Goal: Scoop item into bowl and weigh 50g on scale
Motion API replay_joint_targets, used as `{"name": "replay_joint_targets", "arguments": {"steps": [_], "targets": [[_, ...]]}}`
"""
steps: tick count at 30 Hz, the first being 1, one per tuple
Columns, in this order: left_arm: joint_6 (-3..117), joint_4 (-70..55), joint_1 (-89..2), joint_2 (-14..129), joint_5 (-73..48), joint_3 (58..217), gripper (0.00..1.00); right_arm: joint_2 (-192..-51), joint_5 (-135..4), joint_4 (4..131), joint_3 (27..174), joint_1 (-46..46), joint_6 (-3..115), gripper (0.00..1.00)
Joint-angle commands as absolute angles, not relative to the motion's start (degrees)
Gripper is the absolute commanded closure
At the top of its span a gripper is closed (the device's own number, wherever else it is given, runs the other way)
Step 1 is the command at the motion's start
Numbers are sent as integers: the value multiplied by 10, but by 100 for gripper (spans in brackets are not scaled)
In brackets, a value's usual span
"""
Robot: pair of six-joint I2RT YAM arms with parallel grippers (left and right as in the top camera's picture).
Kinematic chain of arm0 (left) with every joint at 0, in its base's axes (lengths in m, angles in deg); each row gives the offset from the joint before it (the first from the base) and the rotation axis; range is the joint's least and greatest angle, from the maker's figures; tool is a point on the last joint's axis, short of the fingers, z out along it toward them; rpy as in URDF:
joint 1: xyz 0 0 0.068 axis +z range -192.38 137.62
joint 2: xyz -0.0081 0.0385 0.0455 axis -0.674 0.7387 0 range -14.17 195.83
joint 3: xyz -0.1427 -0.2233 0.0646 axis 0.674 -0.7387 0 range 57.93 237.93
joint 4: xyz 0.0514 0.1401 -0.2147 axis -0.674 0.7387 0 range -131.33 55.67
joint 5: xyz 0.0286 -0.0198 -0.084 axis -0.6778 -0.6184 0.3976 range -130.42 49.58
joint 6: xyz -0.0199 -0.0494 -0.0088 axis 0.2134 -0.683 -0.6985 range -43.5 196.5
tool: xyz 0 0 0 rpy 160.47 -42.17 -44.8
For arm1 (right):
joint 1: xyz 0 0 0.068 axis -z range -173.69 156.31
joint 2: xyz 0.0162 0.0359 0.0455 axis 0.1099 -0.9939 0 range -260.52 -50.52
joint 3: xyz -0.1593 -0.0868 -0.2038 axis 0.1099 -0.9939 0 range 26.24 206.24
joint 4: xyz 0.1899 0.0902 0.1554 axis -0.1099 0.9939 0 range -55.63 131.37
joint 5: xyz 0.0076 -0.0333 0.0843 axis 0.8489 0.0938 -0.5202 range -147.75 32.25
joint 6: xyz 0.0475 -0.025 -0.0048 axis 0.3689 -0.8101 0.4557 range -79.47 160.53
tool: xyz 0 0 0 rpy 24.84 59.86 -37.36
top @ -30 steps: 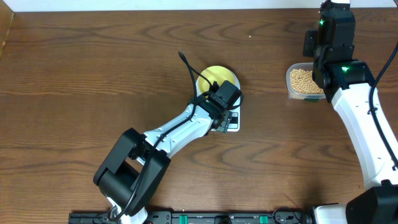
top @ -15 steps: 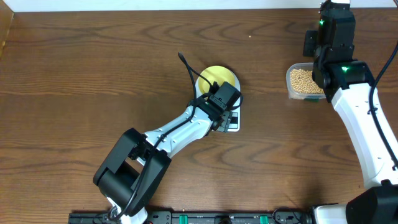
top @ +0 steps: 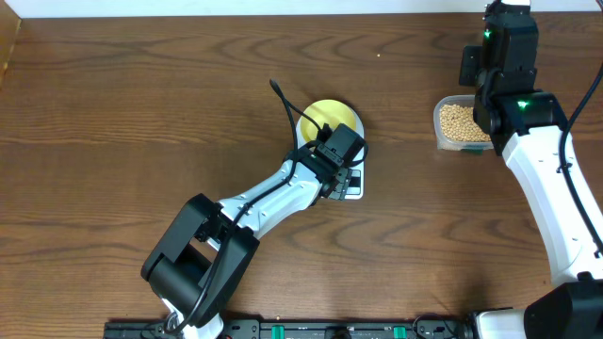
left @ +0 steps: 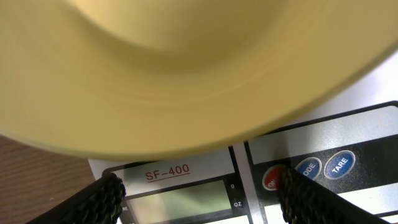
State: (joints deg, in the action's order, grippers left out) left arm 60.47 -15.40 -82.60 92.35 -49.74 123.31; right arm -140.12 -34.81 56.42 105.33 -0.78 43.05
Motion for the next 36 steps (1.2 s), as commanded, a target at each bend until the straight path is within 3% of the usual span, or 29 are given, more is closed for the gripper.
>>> {"name": "replay_joint_targets", "arguments": {"steps": [1, 36], "targets": [[614, -151, -826, 933, -501, 1223, 19, -1398, -343, 565, 1061, -5, 437, 99], [615, -152, -826, 912, -531, 1223, 19, -1398, -343, 574, 1061, -5, 437, 99]]}}
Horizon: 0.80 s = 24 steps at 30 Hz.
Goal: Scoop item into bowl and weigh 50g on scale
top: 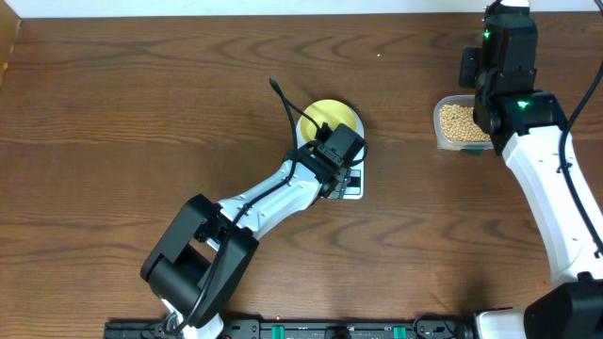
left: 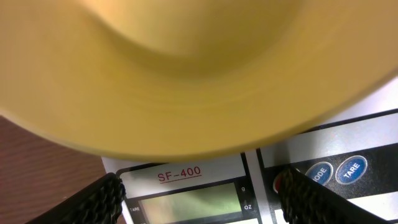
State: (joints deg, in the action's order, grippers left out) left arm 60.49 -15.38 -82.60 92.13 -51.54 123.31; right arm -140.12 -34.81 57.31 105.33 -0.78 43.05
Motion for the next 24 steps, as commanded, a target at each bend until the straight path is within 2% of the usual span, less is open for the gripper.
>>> {"name": "replay_joint_targets", "arguments": {"steps": [1, 24], "targets": [[615, -152, -826, 914, -531, 1223, 19, -1398, -343, 574, 1061, -5, 437, 99], [614, -154, -826, 935, -528, 1218, 19, -1398, -343, 578, 1061, -5, 437, 99]]}}
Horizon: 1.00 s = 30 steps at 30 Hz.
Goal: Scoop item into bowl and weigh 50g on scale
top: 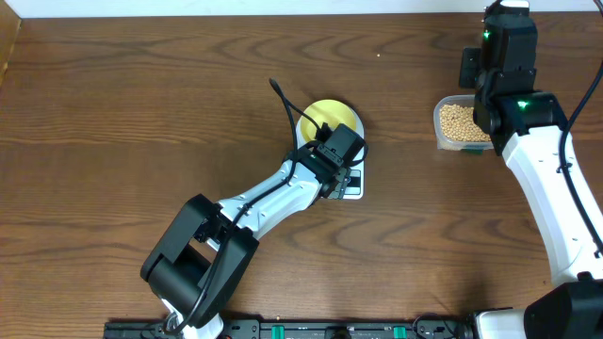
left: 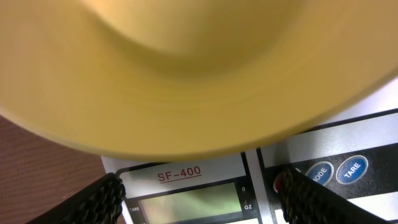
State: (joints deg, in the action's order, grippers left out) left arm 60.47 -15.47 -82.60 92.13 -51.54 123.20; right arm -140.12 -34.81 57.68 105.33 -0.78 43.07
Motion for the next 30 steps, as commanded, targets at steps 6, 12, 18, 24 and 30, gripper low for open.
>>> {"name": "replay_joint_targets", "arguments": {"steps": [6, 12, 18, 24, 30], "targets": [[614, -154, -826, 949, -528, 1218, 19, -1398, -343, 578, 1061, -5, 437, 99], [614, -154, -826, 956, -515, 1218, 19, -1398, -343, 579, 1061, -5, 436, 99], [614, -153, -826, 946, -515, 1220, 19, -1398, -343, 580, 1061, -2, 436, 99], [615, -151, -826, 877, -516, 1223, 19, -1398, -343, 578, 1061, -1, 437, 99], [615, -139, -826, 790, -516, 1223, 19, -1398, -343, 577, 1061, -1, 437, 99]]}}
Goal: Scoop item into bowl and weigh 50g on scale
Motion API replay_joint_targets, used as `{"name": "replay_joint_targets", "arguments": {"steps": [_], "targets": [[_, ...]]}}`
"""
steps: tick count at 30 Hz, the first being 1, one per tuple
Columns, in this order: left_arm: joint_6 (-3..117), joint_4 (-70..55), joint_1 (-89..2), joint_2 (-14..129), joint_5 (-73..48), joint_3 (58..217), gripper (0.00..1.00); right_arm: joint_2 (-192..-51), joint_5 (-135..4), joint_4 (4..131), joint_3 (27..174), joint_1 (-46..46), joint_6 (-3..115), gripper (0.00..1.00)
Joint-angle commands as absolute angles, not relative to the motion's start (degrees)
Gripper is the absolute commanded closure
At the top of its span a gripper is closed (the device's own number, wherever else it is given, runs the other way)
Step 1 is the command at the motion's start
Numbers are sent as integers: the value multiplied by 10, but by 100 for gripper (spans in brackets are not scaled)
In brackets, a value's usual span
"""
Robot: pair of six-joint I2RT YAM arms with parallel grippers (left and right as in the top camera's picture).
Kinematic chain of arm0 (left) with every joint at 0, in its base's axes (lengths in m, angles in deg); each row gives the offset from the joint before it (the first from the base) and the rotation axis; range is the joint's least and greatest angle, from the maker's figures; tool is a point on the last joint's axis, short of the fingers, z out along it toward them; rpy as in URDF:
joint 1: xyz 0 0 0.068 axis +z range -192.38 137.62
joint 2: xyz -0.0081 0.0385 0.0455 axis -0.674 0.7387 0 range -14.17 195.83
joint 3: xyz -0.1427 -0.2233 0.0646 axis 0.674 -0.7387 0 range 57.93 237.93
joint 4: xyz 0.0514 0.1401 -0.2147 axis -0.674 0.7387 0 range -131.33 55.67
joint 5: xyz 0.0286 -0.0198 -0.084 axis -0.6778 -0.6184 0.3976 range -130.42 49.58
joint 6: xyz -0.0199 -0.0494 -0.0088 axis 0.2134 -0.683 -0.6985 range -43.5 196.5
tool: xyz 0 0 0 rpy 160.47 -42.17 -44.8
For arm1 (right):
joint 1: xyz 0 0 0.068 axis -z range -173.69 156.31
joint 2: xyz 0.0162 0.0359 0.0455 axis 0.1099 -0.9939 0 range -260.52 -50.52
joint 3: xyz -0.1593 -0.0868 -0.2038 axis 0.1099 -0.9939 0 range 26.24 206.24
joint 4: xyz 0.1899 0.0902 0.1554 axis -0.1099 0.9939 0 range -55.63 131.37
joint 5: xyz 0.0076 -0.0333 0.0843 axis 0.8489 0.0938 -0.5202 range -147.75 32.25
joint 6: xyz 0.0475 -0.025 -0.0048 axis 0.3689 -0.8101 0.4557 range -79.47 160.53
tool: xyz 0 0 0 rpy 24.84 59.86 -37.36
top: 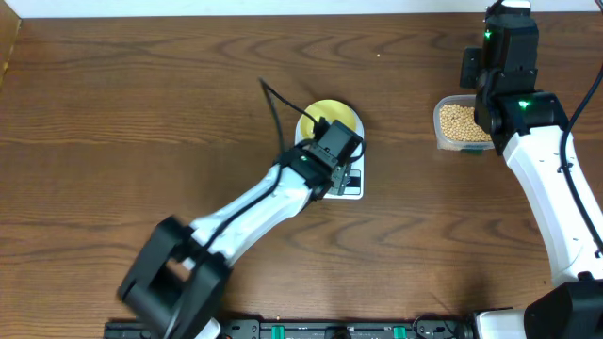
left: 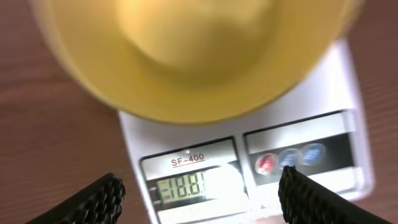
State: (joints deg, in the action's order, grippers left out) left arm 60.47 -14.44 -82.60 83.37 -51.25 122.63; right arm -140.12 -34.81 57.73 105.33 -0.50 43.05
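Note:
A yellow bowl (top: 329, 120) stands on the white scale (top: 350, 187) at the table's middle; in the left wrist view the bowl (left: 193, 56) fills the top and the scale (left: 205, 134) shows a lit display (left: 183, 187) with digits. My left gripper (left: 200, 199) hangs open above the scale's front, a textured fingertip (left: 102, 199) at each side. The clear tub of tan beans (top: 460, 122) sits at the right, with my right gripper (top: 497, 89) right at its edge, its jaws hidden under the arm.
A black cable (top: 275, 104) arcs up from the left arm beside the bowl. The brown wooden table (top: 141, 113) stretches bare to the left. A black rail (top: 330, 330) runs along the front edge.
My left gripper has pulled back and up from the scale, so the whole bowl and scale front show. The display, blank before, is now lit with digits. The right arm has not moved.
At first my left gripper sat low over the scale with a fingertip by the red button and the display blank. It shifted slightly and stayed there for two moments. Now it is higher and the display is lit.

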Motion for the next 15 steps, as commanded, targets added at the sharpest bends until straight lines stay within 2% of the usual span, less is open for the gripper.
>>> {"name": "replay_joint_targets", "arguments": {"steps": [1, 15], "targets": [[614, -137, -826, 780, -516, 1223, 19, -1398, -343, 577, 1061, -1, 436, 99], [614, -133, -826, 766, -516, 1223, 19, -1398, -343, 578, 1061, -1, 436, 99]]}}
